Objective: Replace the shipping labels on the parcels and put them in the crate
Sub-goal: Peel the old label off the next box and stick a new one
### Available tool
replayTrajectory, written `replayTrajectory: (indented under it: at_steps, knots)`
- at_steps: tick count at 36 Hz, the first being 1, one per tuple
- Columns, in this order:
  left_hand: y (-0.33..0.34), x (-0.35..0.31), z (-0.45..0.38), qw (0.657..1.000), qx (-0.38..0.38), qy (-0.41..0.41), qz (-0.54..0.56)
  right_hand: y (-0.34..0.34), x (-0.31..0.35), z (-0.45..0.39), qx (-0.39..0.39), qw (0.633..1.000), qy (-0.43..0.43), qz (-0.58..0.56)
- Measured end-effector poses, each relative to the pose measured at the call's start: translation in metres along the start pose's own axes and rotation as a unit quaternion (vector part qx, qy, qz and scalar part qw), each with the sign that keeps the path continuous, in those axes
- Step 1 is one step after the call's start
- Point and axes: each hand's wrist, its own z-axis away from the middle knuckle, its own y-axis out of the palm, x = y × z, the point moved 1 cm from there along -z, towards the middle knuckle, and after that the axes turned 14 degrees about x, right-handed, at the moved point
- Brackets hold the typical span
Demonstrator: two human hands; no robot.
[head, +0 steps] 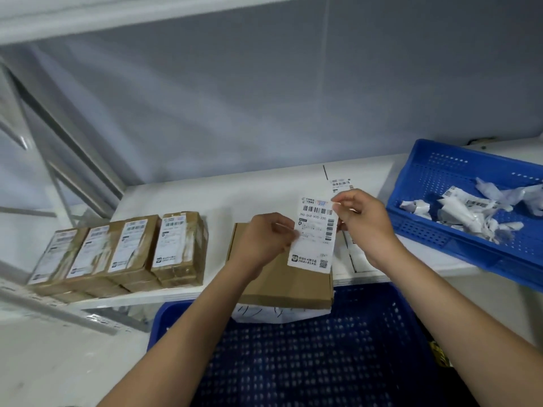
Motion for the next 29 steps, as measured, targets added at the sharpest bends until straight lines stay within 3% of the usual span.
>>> replayTrajectory:
  at_steps: [6, 13, 19, 22, 26, 29]
  knots:
    - [-0.012, 0.014, 0.034, 0.998, -0.054, -0.003, -0.02, 0.034, -0.001, 0.021, 0.036, 0.991, -0.02, 0.124]
    - [-0.045, 0.03, 0.064, 0.996, -0.074, -0.02, 0.055, 0.049, -0.001, 0.041, 0.058, 0.996, 0.016, 0.067]
    - [-0.065, 0.055, 0.068, 0.99, -0.072, -0.047, 0.114, 0.049, -0.029, 0.047, 0.074, 0.97, 0.027, 0.232]
    - [-0.075, 0.063, 0.063, 0.988, -0.072, -0.059, 0.122, 0.052, -0.042, 0.039, 0.133, 0.932, 0.033, 0.337]
    - [-0.083, 0.062, 0.052, 0.985, -0.081, -0.07, 0.136, 0.067, -0.053, 0.024, 0.255, 0.858, 0.076, 0.44]
    - [-0.085, 0.061, 0.045, 0.987, -0.078, -0.07, 0.125, 0.075, -0.059, 0.018, 0.3, 0.796, 0.093, 0.517]
